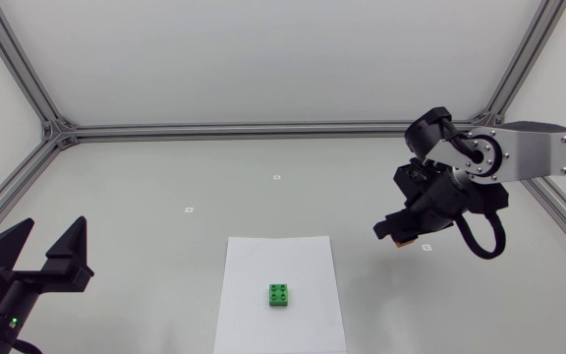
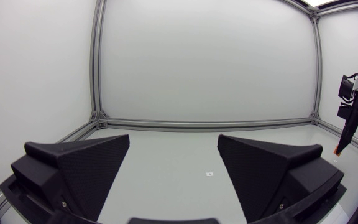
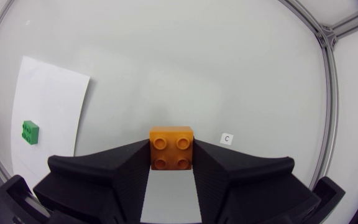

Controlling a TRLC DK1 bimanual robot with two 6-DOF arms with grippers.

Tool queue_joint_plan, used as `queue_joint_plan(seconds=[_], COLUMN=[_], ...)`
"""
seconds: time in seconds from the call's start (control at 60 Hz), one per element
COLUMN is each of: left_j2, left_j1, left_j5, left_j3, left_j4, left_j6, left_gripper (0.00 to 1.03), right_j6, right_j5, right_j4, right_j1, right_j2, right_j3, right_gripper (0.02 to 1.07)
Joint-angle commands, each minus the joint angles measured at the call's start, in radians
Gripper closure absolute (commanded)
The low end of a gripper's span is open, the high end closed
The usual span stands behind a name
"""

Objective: Pick up the orange 2x2 brick with the right arm and stack it on top of the green 2x2 brick in the center

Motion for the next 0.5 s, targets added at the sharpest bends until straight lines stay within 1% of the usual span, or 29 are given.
queue_joint_plan(seconds=[0.0,0.217,0.367,0.483], left_j2=[-0.008,-0.008,-0.008,-0.008], left_j1=[0.001,0.001,0.001,0.001], left_j5=[0.004,0.004,0.004,0.004], left_j3=[-0.041,-0.041,-0.041,-0.041], left_j4=[-0.014,-0.015,-0.015,-0.015], left_j6=[0.013,0.013,0.013,0.013], left_gripper=[0.04,0.04,0.04,0.04], right_j6=[-0.105,-0.246,-0.283,-0.309], right_j5=[0.004,0.002,-0.003,-0.009], right_j4=[-0.024,-0.023,-0.027,-0.067], right_j1=[0.052,0.18,0.298,0.374], right_j2=[-0.011,-0.029,-0.041,-0.024], right_j3=[-0.028,-0.049,-0.058,-0.032], right_gripper=[0.75,0.75,0.75,0.75])
